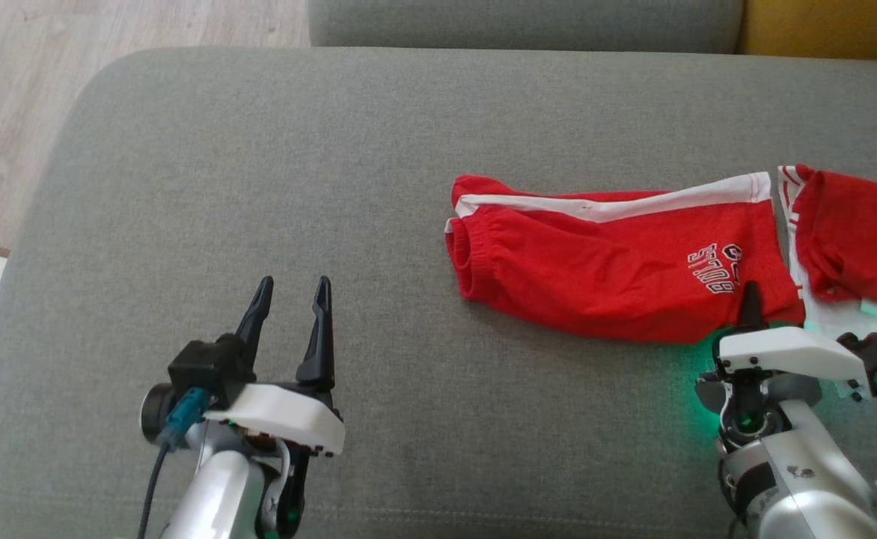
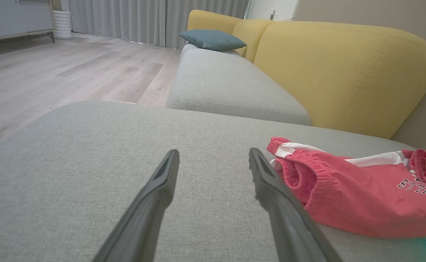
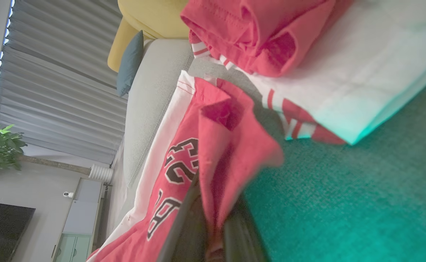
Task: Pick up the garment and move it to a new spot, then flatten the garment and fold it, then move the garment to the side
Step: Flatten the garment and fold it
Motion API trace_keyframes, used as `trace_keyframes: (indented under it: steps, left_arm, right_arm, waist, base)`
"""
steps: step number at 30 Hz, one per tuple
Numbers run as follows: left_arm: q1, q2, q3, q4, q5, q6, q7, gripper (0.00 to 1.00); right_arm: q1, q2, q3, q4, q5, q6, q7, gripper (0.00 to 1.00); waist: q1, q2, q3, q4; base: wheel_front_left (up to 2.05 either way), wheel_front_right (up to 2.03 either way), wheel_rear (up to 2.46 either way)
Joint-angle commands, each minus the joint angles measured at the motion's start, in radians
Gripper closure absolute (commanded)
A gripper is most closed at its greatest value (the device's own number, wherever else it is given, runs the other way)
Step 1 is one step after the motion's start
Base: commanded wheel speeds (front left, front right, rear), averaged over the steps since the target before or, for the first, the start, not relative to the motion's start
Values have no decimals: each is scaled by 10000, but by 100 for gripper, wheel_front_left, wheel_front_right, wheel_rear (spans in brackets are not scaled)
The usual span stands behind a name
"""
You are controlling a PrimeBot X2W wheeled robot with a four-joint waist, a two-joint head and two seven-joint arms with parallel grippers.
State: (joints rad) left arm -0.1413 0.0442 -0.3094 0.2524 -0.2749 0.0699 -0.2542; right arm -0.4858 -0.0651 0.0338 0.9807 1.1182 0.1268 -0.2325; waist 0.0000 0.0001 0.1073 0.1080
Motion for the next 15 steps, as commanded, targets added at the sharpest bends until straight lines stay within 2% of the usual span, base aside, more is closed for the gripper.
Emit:
trace_keyframes:
  steps: [1,8,13,15]
  left_arm:
    - [-134,60,354,-325,91,-27,-76,0]
    - [-46,60,420,-288,171,-58,-76,0]
    - [-29,60,409,-251,188,-78,-76,0]
    - [-40,60,393,-238,194,-73,-76,0]
  right_arm:
    - [-187,148,309,-158,62,39,-137,100]
    - [-628,148,651,-140,-35,39,-284,100]
    - [-670,148,583,-811,-241,39,-289,100]
    - [-585,148,945,-1474,-258,39,-290,100]
  waist:
    - [0,-1,-23,-2]
    - [0,-1,-119,67]
    - [0,-1,-204,213]
    - [0,-1,-264,341]
  base:
    - [0,0,0]
    - [0,0,0]
    - [0,0,0]
    - [0,0,0]
